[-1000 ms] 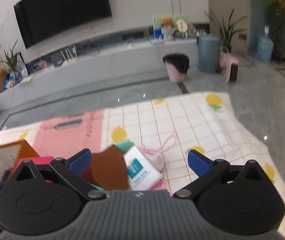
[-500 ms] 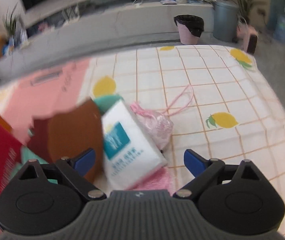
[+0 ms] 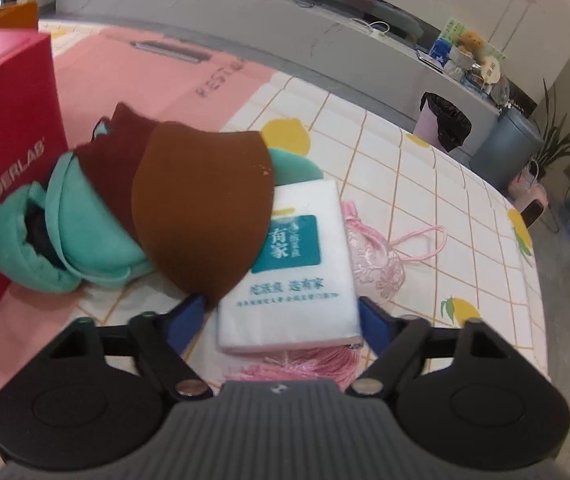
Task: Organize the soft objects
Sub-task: 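Close right tool on the white tissue pack, then lift the white tissue pack with right tool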
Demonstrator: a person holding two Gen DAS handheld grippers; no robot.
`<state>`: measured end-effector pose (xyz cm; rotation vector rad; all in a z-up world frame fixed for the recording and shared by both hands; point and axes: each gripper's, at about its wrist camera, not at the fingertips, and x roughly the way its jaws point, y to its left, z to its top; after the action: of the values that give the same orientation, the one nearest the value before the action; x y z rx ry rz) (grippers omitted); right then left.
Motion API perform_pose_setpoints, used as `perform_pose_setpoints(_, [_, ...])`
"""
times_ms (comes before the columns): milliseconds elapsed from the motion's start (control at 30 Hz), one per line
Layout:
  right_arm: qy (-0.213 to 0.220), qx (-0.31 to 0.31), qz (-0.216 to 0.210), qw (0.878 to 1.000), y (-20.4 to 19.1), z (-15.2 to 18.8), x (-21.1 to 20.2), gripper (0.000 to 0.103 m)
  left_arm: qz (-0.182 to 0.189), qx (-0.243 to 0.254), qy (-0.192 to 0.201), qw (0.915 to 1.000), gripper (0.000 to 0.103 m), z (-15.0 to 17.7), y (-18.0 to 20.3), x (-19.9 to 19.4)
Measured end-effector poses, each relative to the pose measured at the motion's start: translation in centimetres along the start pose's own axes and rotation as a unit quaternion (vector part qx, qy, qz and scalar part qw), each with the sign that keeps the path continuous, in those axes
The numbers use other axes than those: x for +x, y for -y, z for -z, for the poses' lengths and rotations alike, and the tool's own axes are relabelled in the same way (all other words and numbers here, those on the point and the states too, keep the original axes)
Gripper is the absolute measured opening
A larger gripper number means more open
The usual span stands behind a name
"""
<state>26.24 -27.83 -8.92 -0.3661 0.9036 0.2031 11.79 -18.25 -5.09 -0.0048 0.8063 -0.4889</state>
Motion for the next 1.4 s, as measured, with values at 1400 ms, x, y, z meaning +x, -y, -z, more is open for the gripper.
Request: perform_pose_setpoints(1400, [-0.125,0.187,-0.04,0.974,9.3,8.5,-6.0,0.067,-0.002,-0.041,-0.013,0.9991,0.075,0.0,-0.4,0.2])
